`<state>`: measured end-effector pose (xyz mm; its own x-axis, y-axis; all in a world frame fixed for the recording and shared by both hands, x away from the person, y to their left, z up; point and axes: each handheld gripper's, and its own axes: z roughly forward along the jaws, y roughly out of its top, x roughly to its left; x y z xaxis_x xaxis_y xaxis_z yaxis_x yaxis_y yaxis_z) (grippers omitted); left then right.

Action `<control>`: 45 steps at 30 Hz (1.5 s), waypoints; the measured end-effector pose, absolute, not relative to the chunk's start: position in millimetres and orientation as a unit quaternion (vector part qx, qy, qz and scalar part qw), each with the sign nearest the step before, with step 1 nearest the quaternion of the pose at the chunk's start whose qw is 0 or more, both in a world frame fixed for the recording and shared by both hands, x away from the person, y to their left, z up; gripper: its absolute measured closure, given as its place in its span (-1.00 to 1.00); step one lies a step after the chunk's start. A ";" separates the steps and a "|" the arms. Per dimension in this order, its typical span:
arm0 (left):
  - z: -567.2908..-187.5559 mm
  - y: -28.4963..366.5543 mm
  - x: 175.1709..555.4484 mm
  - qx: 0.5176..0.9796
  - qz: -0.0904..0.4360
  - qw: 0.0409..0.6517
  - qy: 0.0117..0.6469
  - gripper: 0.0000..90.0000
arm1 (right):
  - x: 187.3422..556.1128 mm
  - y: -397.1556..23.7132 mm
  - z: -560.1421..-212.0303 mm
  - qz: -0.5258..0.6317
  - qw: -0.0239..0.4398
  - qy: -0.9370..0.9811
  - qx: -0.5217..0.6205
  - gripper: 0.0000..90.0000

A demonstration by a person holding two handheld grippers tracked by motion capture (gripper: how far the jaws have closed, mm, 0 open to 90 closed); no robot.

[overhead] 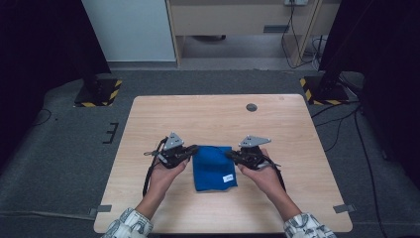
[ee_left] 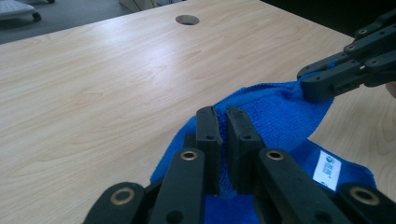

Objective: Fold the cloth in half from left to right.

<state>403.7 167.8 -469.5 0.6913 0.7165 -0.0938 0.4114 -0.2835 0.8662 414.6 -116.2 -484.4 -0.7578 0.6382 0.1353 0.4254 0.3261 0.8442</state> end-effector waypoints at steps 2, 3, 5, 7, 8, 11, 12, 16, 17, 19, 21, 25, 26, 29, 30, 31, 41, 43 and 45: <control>-471.7 167.5 401.5 0.787 0.160 0.476 0.358 0.87 | 412.4 -116.6 -486.4 0.476 0.109 0.809 0.327 0.89; -473.1 167.4 400.7 0.788 0.161 0.474 0.358 0.87 | 412.0 -116.9 -487.5 0.476 0.109 0.809 0.326 0.89; -476.3 167.7 399.1 0.788 0.159 0.475 0.358 0.86 | 411.7 -117.2 -489.5 0.478 0.106 0.809 0.326 0.88; -478.7 168.2 398.0 0.789 0.157 0.472 0.359 0.85 | 411.3 -117.8 -491.4 0.480 0.103 0.807 0.329 0.89; -479.8 169.1 397.3 0.788 0.154 0.474 0.361 0.84 | 411.1 -118.1 -492.2 0.481 0.103 0.807 0.327 0.89; -480.6 170.3 395.0 0.788 0.149 0.476 0.361 0.83 | 407.9 -118.9 -494.9 0.483 0.098 0.806 0.326 0.88; -480.5 170.3 393.9 0.789 0.149 0.476 0.360 0.84 | 406.8 -119.1 -495.4 0.484 0.099 0.806 0.326 0.88; -480.0 170.6 388.9 0.789 0.148 0.477 0.359 0.85 | 402.1 -119.0 -496.4 0.488 0.094 0.805 0.325 0.88; -479.7 170.9 387.7 0.789 0.149 0.477 0.357 0.85 | 401.3 -119.2 -496.6 0.487 0.093 0.806 0.323 0.88; -480.1 171.9 386.0 0.790 0.146 0.476 0.357 0.84 | 400.4 -119.3 -497.5 0.487 0.091 0.806 0.322 0.88; -481.8 172.9 385.3 0.789 0.142 0.478 0.360 0.82 | 399.9 -119.6 -498.5 0.489 0.089 0.805 0.323 0.88; -481.8 173.3 385.6 0.781 0.138 0.487 0.367 0.55 | 400.3 -119.9 -501.7 0.486 0.089 0.805 0.327 0.88; -480.8 173.1 385.2 0.778 0.138 0.491 0.367 0.53 | 400.3 -120.1 -502.4 0.486 0.089 0.805 0.328 0.88; -477.6 173.6 383.4 0.771 0.137 0.503 0.365 0.41 | 400.1 -121.2 -503.9 0.485 0.087 0.805 0.330 0.88; -476.2 174.3 382.8 0.768 0.137 0.507 0.366 0.37 | 400.1 -121.5 -504.6 0.483 0.086 0.807 0.329 0.87; -474.9 175.2 382.4 0.764 0.137 0.513 0.367 0.36 | 399.8 -121.1 -505.3 0.482 0.087 0.807 0.330 0.88; -477.9 185.0 393.8 0.746 0.166 0.508 0.397 0.28 | 394.8 -119.8 -502.9 0.488 0.082 0.807 0.322 0.87; -479.9 186.2 396.2 0.743 0.169 0.506 0.404 0.28 | 393.7 -120.3 -501.5 0.489 0.081 0.807 0.322 0.87; -482.5 187.3 399.8 0.743 0.177 0.500 0.408 0.27 | 393.0 -121.2 -501.4 0.490 0.081 0.806 0.322 0.86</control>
